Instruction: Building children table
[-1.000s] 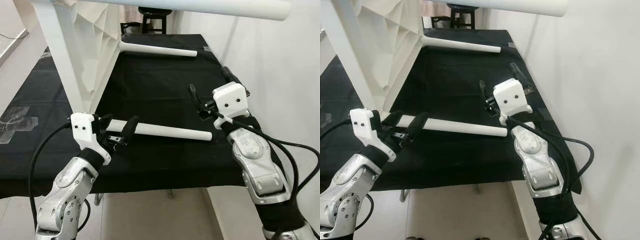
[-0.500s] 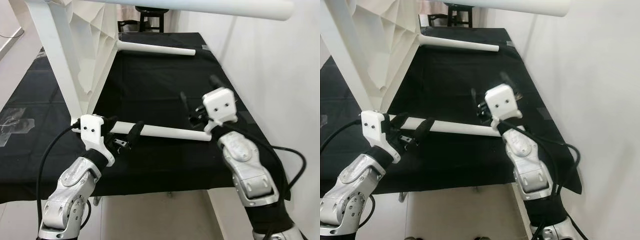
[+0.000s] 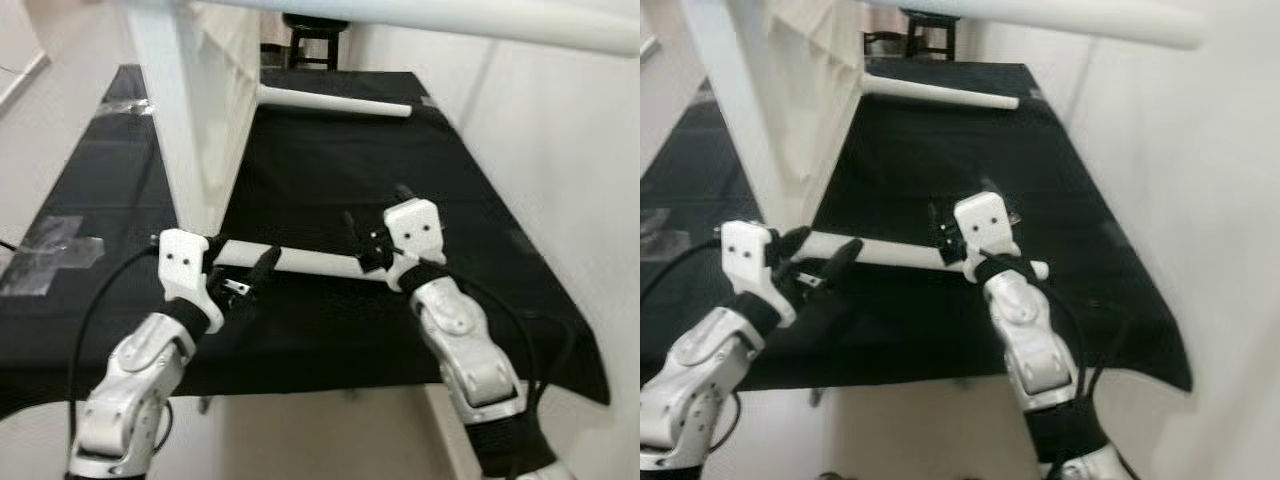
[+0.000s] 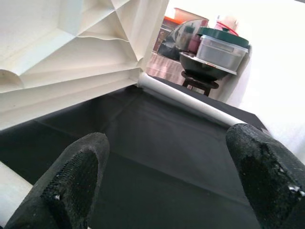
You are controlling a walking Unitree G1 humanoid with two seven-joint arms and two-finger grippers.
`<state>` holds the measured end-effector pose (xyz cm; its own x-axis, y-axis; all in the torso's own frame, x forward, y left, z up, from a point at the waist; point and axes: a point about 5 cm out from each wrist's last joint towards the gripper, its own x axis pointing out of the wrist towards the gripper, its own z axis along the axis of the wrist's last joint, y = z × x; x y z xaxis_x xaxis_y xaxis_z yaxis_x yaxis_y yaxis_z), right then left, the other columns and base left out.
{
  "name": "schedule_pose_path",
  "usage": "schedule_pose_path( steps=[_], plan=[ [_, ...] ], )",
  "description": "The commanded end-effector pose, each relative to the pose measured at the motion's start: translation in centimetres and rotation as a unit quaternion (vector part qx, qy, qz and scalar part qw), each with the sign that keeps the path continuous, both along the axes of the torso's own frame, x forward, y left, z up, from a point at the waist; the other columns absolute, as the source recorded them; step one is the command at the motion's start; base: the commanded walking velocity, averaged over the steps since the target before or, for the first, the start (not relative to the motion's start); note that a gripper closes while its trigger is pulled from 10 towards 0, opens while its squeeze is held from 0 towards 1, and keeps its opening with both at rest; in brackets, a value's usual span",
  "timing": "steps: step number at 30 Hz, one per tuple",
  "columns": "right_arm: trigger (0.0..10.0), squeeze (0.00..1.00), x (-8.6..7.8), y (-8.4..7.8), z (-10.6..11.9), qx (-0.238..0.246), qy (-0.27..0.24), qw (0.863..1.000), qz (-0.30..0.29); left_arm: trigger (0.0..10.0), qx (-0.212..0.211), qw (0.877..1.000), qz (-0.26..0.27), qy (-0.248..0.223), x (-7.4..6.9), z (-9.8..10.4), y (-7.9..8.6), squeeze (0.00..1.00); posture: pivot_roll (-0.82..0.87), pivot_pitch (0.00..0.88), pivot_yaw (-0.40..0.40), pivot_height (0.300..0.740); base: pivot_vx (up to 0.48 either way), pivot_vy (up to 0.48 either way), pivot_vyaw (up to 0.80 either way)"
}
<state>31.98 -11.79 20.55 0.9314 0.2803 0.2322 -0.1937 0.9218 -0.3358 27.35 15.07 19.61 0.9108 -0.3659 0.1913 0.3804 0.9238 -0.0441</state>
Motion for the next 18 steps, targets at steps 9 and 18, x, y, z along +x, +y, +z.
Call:
schedule_pose_path(
  steps=[9,18],
  plan=[
    [10.0,0.00,0.5,-1.6,0.6,-0.017,-0.016,0.999,-0.034,10.0,0.012,1.000,-0.014,-0.017,0.5,0.8,-0.7,0.00,0.04,0.167,-0.084,0.740,0.000,0.000,0.00],
    [10.0,0.00,0.8,-1.9,0.0,0.001,0.009,0.999,-0.043,10.0,0.018,1.000,0.004,-0.016,0.8,0.8,-0.3,0.00,0.04,0.162,-0.077,0.740,0.000,0.000,-0.44]
  ],
)
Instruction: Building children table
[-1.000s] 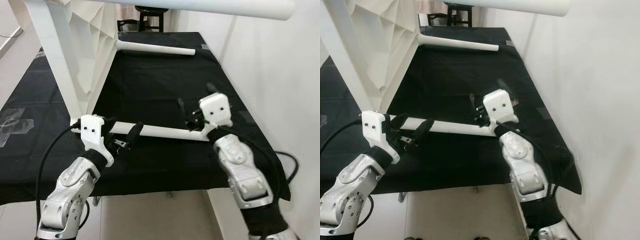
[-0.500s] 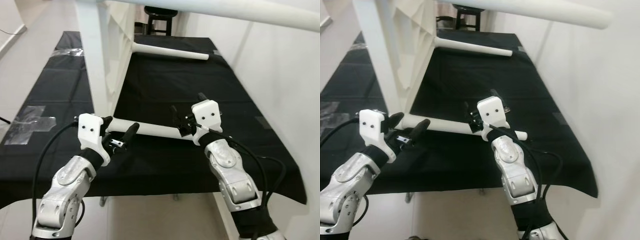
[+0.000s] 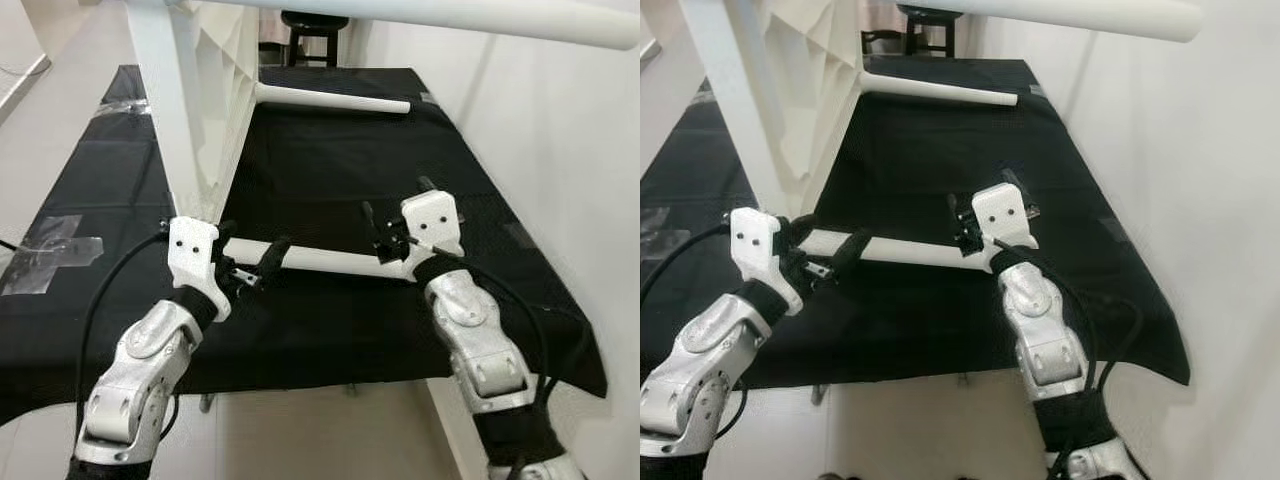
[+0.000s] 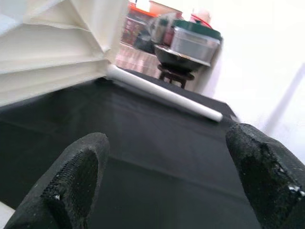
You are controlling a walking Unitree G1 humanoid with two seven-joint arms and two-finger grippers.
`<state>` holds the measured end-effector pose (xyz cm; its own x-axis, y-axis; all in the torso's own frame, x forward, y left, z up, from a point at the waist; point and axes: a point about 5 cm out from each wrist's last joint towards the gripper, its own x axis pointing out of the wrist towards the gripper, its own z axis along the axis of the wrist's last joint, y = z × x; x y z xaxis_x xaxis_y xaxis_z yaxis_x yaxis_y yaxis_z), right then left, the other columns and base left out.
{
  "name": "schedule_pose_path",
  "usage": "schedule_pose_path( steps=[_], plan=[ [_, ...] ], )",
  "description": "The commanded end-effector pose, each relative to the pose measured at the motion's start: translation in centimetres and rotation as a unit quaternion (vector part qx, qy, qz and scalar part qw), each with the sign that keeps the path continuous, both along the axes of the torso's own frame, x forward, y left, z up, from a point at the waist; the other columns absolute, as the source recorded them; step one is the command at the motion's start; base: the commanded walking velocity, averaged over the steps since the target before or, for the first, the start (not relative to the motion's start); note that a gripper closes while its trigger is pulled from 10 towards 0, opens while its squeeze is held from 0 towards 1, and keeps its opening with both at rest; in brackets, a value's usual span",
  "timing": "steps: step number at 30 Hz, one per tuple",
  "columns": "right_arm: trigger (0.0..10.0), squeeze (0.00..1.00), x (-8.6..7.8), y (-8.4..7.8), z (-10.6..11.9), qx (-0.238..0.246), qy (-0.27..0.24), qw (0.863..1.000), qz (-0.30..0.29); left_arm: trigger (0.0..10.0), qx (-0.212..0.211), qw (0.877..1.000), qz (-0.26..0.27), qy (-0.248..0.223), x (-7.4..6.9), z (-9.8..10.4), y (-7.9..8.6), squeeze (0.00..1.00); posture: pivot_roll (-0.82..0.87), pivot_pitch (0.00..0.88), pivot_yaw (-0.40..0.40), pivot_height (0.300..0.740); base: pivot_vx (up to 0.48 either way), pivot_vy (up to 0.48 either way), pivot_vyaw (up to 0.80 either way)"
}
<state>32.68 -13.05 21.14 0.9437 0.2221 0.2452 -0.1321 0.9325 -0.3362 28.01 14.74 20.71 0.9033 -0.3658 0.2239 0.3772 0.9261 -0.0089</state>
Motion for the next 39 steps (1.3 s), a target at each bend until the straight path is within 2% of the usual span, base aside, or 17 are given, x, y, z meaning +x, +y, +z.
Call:
schedule_pose_path(
  steps=[1,6,13,14,17,20,23,39],
  plan=[
    [10.0,0.00,0.1,-0.5,-0.6,0.010,0.015,1.000,-0.011,10.0,0.003,1.000,0.007,0.007,0.1,-0.4,0.3,0.00,0.05,0.161,-0.074,0.740,0.000,0.000,-0.73],
    [10.0,0.00,0.1,-0.2,-0.6,-0.001,0.009,1.000,-0.012,10.0,-0.008,1.000,0.014,-0.001,0.3,0.2,1.0,0.00,0.05,0.156,-0.072,0.740,0.346,0.000,-0.16],
    [10.0,0.00,0.1,0.1,-0.7,-0.006,0.010,1.000,0.003,10.0,-0.011,1.000,0.013,-0.005,0.3,0.4,1.0,0.00,0.05,0.156,-0.071,0.740,0.405,0.000,-0.08],
    [10.0,0.00,0.0,0.4,-0.9,-0.007,0.016,1.000,0.026,10.0,-0.016,1.000,0.007,-0.004,0.2,0.4,0.6,0.00,0.05,0.156,-0.071,0.740,0.000,0.000,0.00],
    [10.0,0.00,-0.2,0.6,-1.1,-0.027,0.020,0.999,0.040,10.0,-0.011,1.000,0.004,-0.001,0.1,0.1,0.1,0.00,0.05,0.157,-0.071,0.740,0.000,0.000,0.53],
    [10.0,0.00,-0.3,0.6,-1.2,0.004,0.021,0.999,0.047,10.0,-0.005,1.000,0.000,0.003,-0.1,-0.2,-0.3,0.00,0.05,0.160,-0.071,0.740,0.000,0.000,0.80],
    [10.0,0.00,-0.1,0.1,-1.4,-0.025,0.027,0.999,0.024,10.0,0.006,1.000,-0.004,0.012,-0.3,-0.9,-0.7,0.00,0.05,0.162,-0.073,0.740,0.000,0.000,0.00],
    [10.0,0.00,-0.1,-0.9,-1.3,-0.034,0.028,0.999,0.013,10.0,0.007,1.000,-0.009,0.024,-0.9,-1.7,-1.4,0.00,0.02,0.166,-0.079,0.740,0.000,0.000,0.00]
  ],
)
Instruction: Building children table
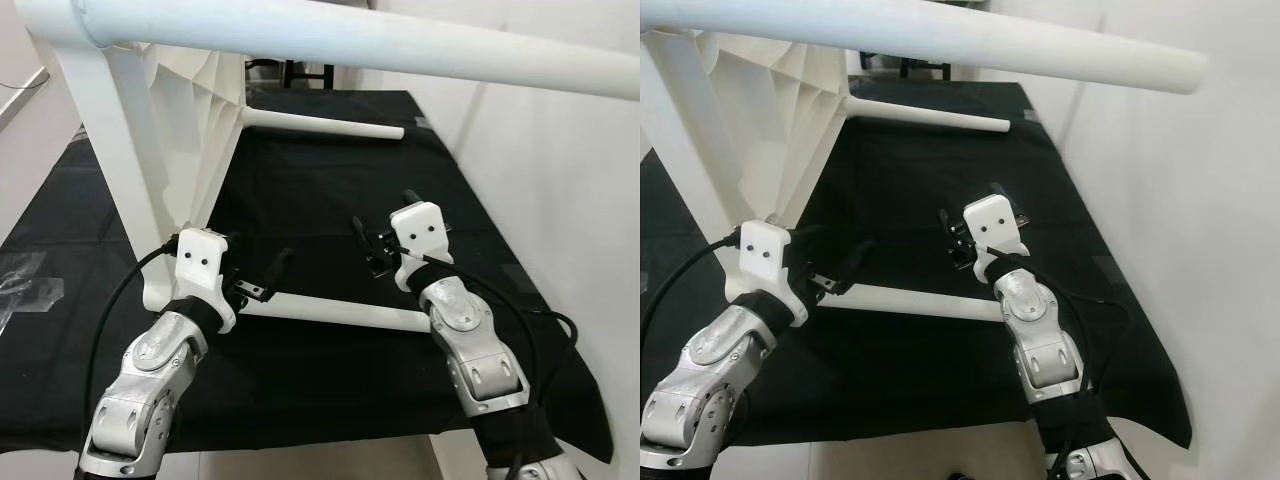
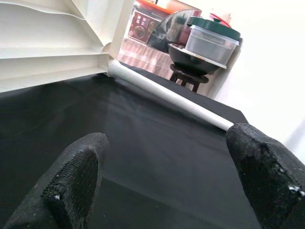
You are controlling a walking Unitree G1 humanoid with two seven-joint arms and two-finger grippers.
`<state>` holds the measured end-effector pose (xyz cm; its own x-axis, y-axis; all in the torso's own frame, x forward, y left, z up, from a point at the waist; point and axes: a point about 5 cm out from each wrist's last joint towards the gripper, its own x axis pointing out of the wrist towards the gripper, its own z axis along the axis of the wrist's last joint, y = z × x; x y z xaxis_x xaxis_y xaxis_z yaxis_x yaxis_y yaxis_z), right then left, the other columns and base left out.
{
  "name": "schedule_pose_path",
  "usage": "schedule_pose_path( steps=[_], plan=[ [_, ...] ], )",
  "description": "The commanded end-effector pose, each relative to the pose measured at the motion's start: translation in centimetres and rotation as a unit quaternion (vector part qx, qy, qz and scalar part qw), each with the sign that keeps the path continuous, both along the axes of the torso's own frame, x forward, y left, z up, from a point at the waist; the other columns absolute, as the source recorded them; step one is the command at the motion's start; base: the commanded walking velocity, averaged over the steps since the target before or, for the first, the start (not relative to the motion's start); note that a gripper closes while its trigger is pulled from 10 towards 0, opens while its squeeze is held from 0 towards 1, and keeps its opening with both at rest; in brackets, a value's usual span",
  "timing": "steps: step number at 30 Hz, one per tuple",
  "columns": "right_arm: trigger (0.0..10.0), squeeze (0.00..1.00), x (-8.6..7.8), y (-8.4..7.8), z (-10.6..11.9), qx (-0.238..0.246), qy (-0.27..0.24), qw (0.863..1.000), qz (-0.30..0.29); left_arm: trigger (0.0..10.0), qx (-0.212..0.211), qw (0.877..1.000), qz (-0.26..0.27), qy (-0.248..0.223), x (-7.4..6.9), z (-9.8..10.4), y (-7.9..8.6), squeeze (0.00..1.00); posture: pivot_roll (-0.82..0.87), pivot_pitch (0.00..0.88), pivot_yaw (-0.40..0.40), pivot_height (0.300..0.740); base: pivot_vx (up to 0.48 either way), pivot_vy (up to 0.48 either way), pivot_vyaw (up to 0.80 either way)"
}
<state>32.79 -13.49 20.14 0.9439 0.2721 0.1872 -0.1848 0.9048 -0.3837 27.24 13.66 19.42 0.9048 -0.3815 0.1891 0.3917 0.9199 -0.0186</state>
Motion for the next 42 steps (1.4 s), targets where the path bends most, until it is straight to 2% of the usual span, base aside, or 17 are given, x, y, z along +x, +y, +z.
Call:
schedule_pose_path(
  steps=[1,8,9,10,15,17,25,42],
  plan=[
    [10.0,0.00,-0.3,-0.8,-0.2,-0.007,0.002,1.000,-0.012,10.0,0.006,1.000,-0.002,0.014,-0.7,-0.9,-0.3,0.00,0.02,0.164,-0.078,0.740,0.000,0.000,0.00],
    [10.0,0.00,-0.4,-1.7,0.0,-0.016,-0.002,1.000,-0.022,10.0,0.013,1.000,-0.001,0.026,-2.3,-1.7,-0.3,0.00,0.03,0.164,-0.079,0.740,0.000,0.000,0.00],
    [10.0,0.00,-0.5,-2.0,0.1,-0.024,-0.006,0.999,-0.023,7.5,0.017,0.999,0.002,0.029,-2.6,-2.0,-0.1,0.00,0.03,0.164,-0.080,0.740,0.000,0.000,0.00],
    [10.0,0.00,-0.7,-2.2,0.2,-0.036,-0.013,0.999,-0.021,0.0,0.011,0.999,0.010,0.033,-2.9,-2.2,0.3,0.00,0.03,0.162,-0.080,0.740,0.000,0.000,0.00],
    [10.0,0.00,-1.4,-2.8,0.7,-0.052,-0.034,0.998,-0.017,0.0,0.006,0.999,0.022,0.038,-3.2,-2.5,1.0,0.00,0.03,0.162,-0.080,0.740,0.000,0.000,0.00],
    [10.0,0.00,-2.2,-2.9,1.0,-0.049,-0.045,0.998,-0.009,0.0,0.006,0.999,0.026,0.037,-3.3,-2.5,1.2,0.00,0.02,0.161,-0.078,0.740,0.000,0.000,0.00],
    [10.0,0.00,-3.6,-2.4,1.0,-0.045,-0.053,0.998,-0.001,0.0,0.003,0.999,0.029,0.037,-3.5,-2.5,1.4,0.00,0.01,0.162,-0.069,0.740,0.000,0.000,0.00],
    [10.0,0.00,-3.7,-2.5,1.4,-0.055,-0.060,0.997,0.000,0.0,-0.003,0.999,0.022,0.044,-3.9,-2.7,1.4,0.00,0.01,0.166,-0.070,0.740,0.000,0.000,0.00]
  ],
)
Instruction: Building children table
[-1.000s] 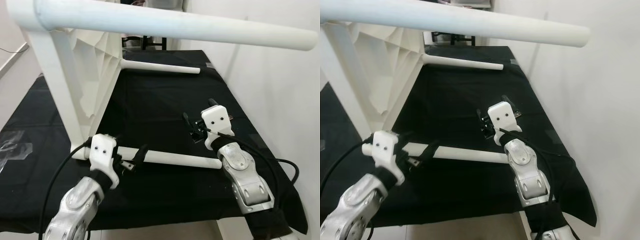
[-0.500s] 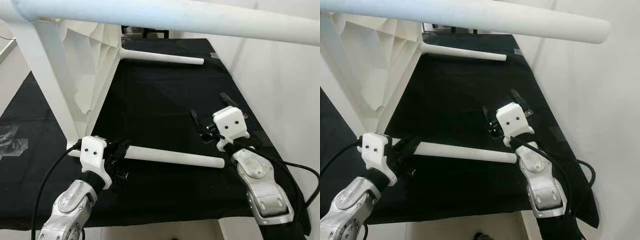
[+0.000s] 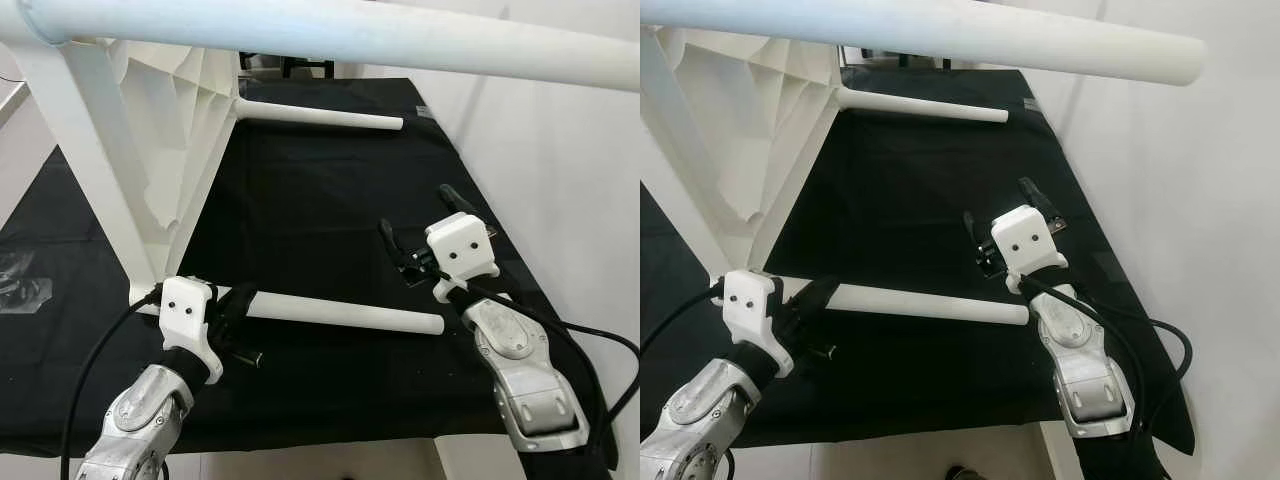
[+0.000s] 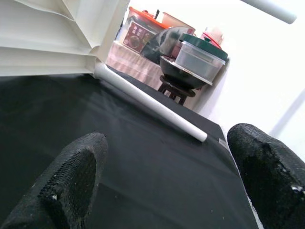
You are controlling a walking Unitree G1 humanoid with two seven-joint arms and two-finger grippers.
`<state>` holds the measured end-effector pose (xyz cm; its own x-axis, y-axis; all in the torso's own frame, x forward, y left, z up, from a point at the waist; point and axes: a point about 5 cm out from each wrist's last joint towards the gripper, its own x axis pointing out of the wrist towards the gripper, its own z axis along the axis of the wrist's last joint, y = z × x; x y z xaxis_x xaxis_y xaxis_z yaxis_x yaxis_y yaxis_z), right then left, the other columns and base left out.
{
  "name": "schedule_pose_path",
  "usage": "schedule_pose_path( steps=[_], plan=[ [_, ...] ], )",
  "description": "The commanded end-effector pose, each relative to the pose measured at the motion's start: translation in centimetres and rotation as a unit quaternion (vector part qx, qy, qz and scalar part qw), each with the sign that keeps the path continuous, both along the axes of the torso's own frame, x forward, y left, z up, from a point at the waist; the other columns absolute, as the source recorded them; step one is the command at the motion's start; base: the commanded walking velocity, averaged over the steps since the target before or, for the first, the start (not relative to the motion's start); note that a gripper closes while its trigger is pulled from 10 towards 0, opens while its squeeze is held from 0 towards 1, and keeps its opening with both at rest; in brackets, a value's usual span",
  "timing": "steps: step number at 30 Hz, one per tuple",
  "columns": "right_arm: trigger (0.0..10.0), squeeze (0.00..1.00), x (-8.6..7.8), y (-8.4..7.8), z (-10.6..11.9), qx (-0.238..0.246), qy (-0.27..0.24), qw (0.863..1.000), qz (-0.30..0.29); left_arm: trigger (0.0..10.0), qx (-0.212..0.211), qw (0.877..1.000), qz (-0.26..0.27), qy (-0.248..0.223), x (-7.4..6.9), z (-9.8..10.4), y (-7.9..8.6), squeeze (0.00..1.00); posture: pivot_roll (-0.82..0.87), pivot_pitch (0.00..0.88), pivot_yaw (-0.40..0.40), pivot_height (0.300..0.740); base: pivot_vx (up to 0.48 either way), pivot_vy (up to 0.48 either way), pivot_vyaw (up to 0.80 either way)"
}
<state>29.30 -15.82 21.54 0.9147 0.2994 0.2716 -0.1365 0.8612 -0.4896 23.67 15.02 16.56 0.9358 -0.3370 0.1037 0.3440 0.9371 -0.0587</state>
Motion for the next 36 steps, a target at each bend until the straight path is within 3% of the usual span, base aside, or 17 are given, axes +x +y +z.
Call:
schedule_pose_path(
  steps=[1,11,12,17,18,19,22,24,26,30,33,36],
  plan=[
    [10.0,0.00,-0.4,-0.2,0.2,-0.015,-0.006,1.000,0.001,0.0,-0.004,1.000,0.000,0.002,-0.4,0.0,0.1,0.00,0.01,0.167,-0.069,0.740,0.000,0.000,0.00],
    [10.0,0.00,-2.7,-1.6,0.9,-0.053,-0.038,0.998,-0.006,0.0,-0.007,0.999,0.008,0.031,-1.1,-1.0,0.4,0.00,0.00,0.177,-0.053,0.740,0.000,0.000,0.00],
    [10.0,0.00,-3.0,-2.1,1.2,-0.059,-0.045,0.997,-0.018,10.0,-0.007,0.999,0.008,0.035,-1.4,-1.0,0.4,0.00,0.00,0.175,-0.050,0.740,0.000,0.000,0.00],
    [10.0,0.00,-3.2,-3.8,3.2,-0.088,-0.082,0.991,-0.053,10.0,-0.007,0.999,0.021,0.030,-1.7,-1.0,0.8,0.00,-0.01,0.168,-0.047,0.740,0.000,0.000,0.00],
    [10.0,0.00,-3.3,-4.0,3.8,-0.113,-0.092,0.988,-0.046,10.0,-0.004,0.999,0.026,0.025,-1.6,-0.9,1.0,0.00,-0.02,0.167,-0.042,0.740,0.000,0.000,0.00],
    [10.0,0.00,-3.7,-3.8,4.1,-0.161,-0.086,0.983,-0.009,10.0,-0.001,0.999,0.032,0.022,-1.4,-0.8,1.3,0.00,-0.03,0.166,-0.038,0.740,0.000,0.000,0.00],
    [10.0,0.00,-4.1,-3.7,4.0,-0.195,-0.062,0.978,0.032,10.0,-0.003,0.999,0.038,0.019,-1.2,-0.8,1.5,0.00,-0.04,0.165,-0.036,0.740,0.000,0.000,0.00],
    [10.0,0.00,-5.7,-4.6,4.3,-0.236,0.002,0.966,0.109,10.0,0.000,0.999,0.044,0.014,-0.7,-0.6,1.9,0.00,-0.05,0.162,-0.025,0.740,0.000,0.000,0.00],
    [10.0,0.00,-7.0,-5.5,5.8,-0.215,0.046,0.963,0.157,10.0,0.002,0.999,0.048,0.009,-0.1,-0.3,2.3,0.00,-0.07,0.157,-0.010,0.740,0.000,0.000,0.00],
    [10.0,0.00,-8.2,-5.7,8.3,-0.186,0.045,0.962,0.196,10.0,0.003,0.999,0.051,0.005,0.4,-0.1,2.6,0.00,-0.07,0.148,0.005,0.740,0.000,0.000,0.00],
    [10.0,0.00,-9.8,-5.2,9.6,-0.178,0.065,0.942,0.279,10.0,0.005,0.999,0.051,0.001,0.7,0.1,2.6,0.00,-0.06,0.138,0.011,0.740,0.000,0.000,0.00],
    [10.0,0.00,-10.2,-5.1,9.8,-0.181,0.074,0.934,0.299,10.0,0.005,0.999,0.052,0.001,0.7,0.1,2.6,0.00,-0.06,0.138,0.011,0.740,0.000,0.000,0.00]
  ],
)
